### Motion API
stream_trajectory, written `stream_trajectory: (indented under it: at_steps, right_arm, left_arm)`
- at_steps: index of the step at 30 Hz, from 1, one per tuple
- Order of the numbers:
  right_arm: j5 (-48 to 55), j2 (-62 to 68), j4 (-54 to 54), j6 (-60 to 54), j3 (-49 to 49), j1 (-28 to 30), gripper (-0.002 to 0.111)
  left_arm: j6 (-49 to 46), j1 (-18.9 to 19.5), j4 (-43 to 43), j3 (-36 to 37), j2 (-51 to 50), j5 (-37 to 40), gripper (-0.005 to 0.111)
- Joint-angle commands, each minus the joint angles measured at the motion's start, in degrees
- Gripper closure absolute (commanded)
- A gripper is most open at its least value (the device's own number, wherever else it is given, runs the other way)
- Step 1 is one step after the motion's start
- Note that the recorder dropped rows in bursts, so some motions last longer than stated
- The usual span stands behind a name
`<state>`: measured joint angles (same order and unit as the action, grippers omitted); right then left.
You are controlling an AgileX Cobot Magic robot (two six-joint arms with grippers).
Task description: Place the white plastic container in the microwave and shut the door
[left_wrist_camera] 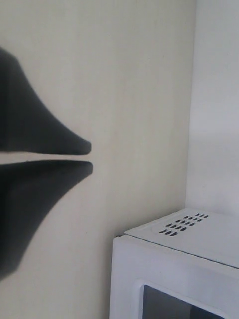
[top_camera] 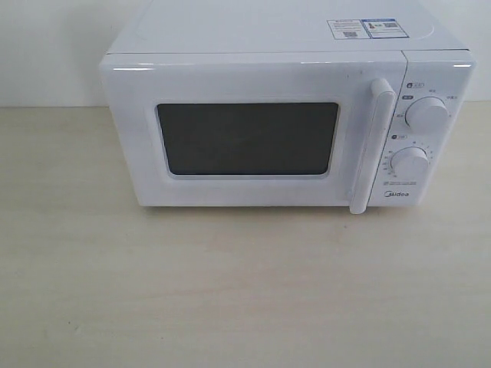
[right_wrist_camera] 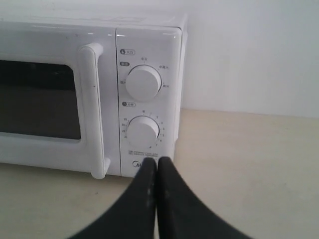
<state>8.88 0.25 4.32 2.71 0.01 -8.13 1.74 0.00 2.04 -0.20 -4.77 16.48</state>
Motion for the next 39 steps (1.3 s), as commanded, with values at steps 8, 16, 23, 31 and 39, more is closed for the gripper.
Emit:
stream_trajectory:
  at_steps: [8,16,23,31,39]
  right_arm:
    - [10.8,-0.3,-3.6,2.1,0.0,0.1,0.108]
    - [10.8,-0.3,-4.3,2.3,0.0,0.1,0.108]
    - [10.8,-0.3,-4.3,2.3,0.0,0.1,0.108]
    - [10.9,-0.3,-7.6,5.5,0.0,0.2,0.108]
    - [11.0,-0.3,-5.5,5.4,0.0,0.2,0.108]
  left_arm:
    - [0.0,0.0,-0.1,0.2,0.4,0.0,0.102]
    - [0.0,0.0,-0.1,0.2,0.4,0.0,0.102]
    - [0.0,0.0,-0.1,0.2,0.4,0.0,0.102]
    - [0.0,0.0,-0.1,0.2,0.4,0.0,0.102]
    - [0.0,0.0,-0.1,0.2,0.4,0.0,0.102]
